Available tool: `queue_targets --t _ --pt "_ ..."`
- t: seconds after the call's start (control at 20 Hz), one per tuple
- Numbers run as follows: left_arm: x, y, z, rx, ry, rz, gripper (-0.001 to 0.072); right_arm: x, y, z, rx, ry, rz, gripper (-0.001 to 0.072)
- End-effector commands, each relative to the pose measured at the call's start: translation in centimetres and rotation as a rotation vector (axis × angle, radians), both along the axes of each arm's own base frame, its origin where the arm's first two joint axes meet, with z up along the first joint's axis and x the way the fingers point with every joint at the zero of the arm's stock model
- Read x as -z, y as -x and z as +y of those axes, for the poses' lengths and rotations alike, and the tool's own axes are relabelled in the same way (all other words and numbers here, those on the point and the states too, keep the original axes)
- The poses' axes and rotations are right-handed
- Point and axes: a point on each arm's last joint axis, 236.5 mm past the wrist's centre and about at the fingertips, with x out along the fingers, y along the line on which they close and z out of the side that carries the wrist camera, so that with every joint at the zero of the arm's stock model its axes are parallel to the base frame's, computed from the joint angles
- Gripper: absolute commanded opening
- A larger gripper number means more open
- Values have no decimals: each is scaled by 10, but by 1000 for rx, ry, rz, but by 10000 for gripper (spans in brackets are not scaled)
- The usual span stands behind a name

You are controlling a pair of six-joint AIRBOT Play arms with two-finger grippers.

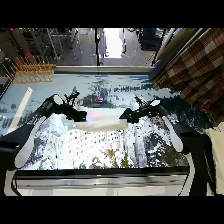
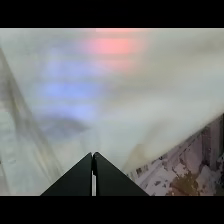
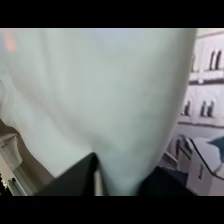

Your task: Fold the clothes and pants, and hang the long-sleeved shirts on hangers.

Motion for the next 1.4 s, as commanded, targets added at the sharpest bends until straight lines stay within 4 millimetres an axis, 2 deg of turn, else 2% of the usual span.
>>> queue_targets --t 0.0,0.05,0.1,0.15,0.25,0.35,0.5,0.6,0.7,0.8,0.85,0.95,1.05,1.15,1.25,1.35 --pt "-37 20 -2 75 10 47 6 -18 -12 40 -16 -43 -36 37" --pt "-51 27 -1 95 12 49 6 -34 -17 41 -22 -40 -69 20" --pt "-67 37 0 115 12 48 6 -52 -21 35 -16 -16 -92 19" --pt "-86 48 3 135 14 47 6 -74 -25 20 0 32 -118 19" --pt "-124 74 7 192 10 30 7 -124 -30 -24 61 124 -175 19" --pt "-165 101 11 253 5 -19 7 -192 -28 -87 191 162 -233 18" --pt "-221 130 16 289 -1 -148 7 -278 -5 -196 436 236 -319 18" --pt "-253 148 20 303 -6 -238 7 -319 26 -275 605 322 -371 18" --pt "-276 164 22 315 -10 -309 7 -342 70 -355 780 432 -377 18" --pt "-293 177 24 316 -11 -360 8 -348 118 -428 936 552 -354 18" --pt "-299 181 24 316 -12 -378 7 -342 146 -460 1005 591 -313 18" --pt "-308 188 25 328 -16 -415 7 -311 200 -502 1082 619 -183 18" --pt "-310 190 26 330 -16 -424 7 -281 253 -535 1161 655 -73 18" --pt "-310 190 26 329 -16 -423 7 -267 306 -564 1235 752 -6 18" --pt "-306 189 25 327 -14 -415 7 -257 343 -579 1310 767 40 18" --pt "-297 187 25 321 -11 -395 7 -235 365 -576 1304 732 110 20"
